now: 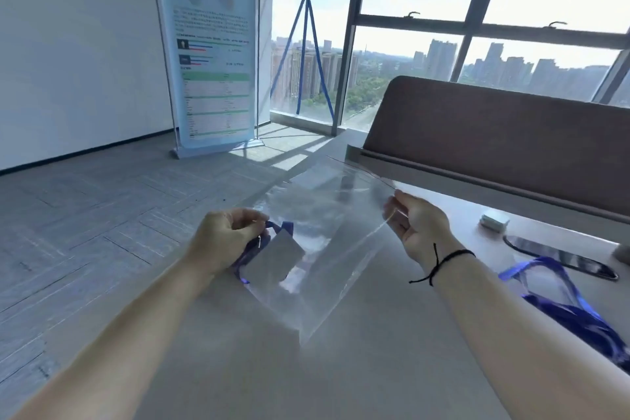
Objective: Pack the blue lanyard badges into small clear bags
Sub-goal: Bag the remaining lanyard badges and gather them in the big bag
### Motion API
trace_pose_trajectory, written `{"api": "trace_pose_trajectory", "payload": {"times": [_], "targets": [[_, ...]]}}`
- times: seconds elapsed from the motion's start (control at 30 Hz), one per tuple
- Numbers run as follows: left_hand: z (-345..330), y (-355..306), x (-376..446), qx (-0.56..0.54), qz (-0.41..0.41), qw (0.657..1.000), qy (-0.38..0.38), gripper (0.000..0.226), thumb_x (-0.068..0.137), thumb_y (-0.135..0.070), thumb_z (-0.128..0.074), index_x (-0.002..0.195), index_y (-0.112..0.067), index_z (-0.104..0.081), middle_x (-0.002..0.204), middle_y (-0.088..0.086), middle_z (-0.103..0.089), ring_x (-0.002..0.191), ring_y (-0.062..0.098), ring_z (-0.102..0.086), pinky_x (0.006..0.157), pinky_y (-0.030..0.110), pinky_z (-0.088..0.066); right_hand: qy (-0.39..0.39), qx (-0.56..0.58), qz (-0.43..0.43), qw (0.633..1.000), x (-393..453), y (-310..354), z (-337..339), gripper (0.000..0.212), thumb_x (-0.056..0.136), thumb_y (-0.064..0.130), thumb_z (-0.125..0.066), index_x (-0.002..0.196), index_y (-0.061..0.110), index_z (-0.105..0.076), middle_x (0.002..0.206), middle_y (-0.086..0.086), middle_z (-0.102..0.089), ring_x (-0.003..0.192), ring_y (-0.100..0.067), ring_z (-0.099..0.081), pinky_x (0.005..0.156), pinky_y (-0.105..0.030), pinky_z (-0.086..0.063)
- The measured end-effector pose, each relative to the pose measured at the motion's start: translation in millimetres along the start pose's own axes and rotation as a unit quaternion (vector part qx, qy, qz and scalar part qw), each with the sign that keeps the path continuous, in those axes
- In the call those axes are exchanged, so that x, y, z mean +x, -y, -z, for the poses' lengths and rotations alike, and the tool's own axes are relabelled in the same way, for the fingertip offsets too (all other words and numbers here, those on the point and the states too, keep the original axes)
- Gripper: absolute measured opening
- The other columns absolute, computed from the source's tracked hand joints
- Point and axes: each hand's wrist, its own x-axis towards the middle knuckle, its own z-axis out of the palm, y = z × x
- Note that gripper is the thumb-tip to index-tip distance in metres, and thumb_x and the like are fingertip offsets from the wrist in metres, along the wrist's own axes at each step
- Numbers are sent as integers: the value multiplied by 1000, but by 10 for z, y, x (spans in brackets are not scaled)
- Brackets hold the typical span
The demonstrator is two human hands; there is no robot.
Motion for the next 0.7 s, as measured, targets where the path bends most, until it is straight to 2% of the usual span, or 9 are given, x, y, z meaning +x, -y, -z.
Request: {"api": "trace_pose_trajectory", "payload": {"times": [0.13, 0.27, 0.4, 0.5, 0.57, 0.6, 0.63, 0.67, 0.7], "targets": [[136, 136, 346, 115, -71, 989, -53, 13, 95, -19, -64, 101, -26, -73, 79, -2, -77, 71, 11, -71, 71, 27, -53, -3, -6, -1, 1000, 281, -195, -433, 12, 95, 8, -65, 107, 6, -63, 76, -9, -70, 54, -18, -67, 58, -31, -62], [203, 298, 640, 160, -80, 980, -84, 15, 93, -18, -68, 107, -20, -73, 82, -1, -76, 64, -1, -70, 61, 17, -51, 4, -14, -11, 1000, 551, -401, -778, 3, 101, 13, -56, 104, 11, -56, 78, -7, -69, 54, -18, -67, 55, -31, -61], [241, 566, 803, 193, -46, 976, -95, 19, 89, -24, -74, 107, -19, -73, 87, 3, -76, 78, 16, -74, 77, 35, -60, -6, -34, 3, 999, 795, -555, -993, 8, 102, 13, -53, 104, 6, -56, 77, -9, -68, 48, -15, -66, 52, -27, -56], [229, 672, 835, 243, -21, 965, -93, 23, 85, -28, -77, 106, -20, -73, 86, 0, -73, 87, 22, -71, 81, 31, -56, -39, -135, 45, 989, 973, -714, -1030, 22, 100, 13, -55, 101, -6, -64, 68, -11, -67, 31, -12, -51, 34, -18, -35], [204, 680, 842, 258, -19, 961, -93, 24, 85, -28, -77, 108, -21, -73, 82, -4, -66, 88, 23, -69, 81, 30, -54, -67, -219, 60, 972, 1044, -825, -998, 24, 99, 18, -57, 94, -4, -68, 55, -5, -65, 28, -10, -44, 34, -17, -31], [193, 679, 848, 263, -20, 960, -94, 25, 86, -29, -76, 109, -22, -72, 82, -5, -65, 90, 23, -69, 82, 32, -55, -80, -252, 65, 962, 1055, -852, -986, 22, 98, 20, -59, 88, 2, -68, 53, -2, -64, 33, -10, -47, 39, -19, -36], [187, 675, 848, 268, -19, 959, -94, 25, 86, -30, -74, 111, -24, -71, 84, -6, -66, 91, 22, -69, 83, 34, -56, -95, -279, 71, 953, 1036, -869, -984, 20, 96, 23, -63, 86, 6, -65, 61, -1, -65, 47, -11, -54, 50, -22, -42], [187, 672, 845, 274, -21, 957, -96, 26, 87, -31, -73, 112, -25, -70, 88, -5, -69, 92, 22, -69, 83, 36, -57, -101, -308, 86, 942, 1002, -875, -985, 21, 94, 28, -66, 95, 7, -62, 81, -5, -66, 69, -16, -60, 67, -27, -47], [189, 664, 835, 280, -24, 954, -100, 27, 87, -31, -72, 113, -26, -70, 92, -4, -71, 92, 21, -70, 83, 39, -58, -100, -364, 113, 919, 956, -887, -986, 35, 92, 33, -69, 112, 7, -57, 105, -9, -61, 94, -22, -59, 84, -33, -47]]}}
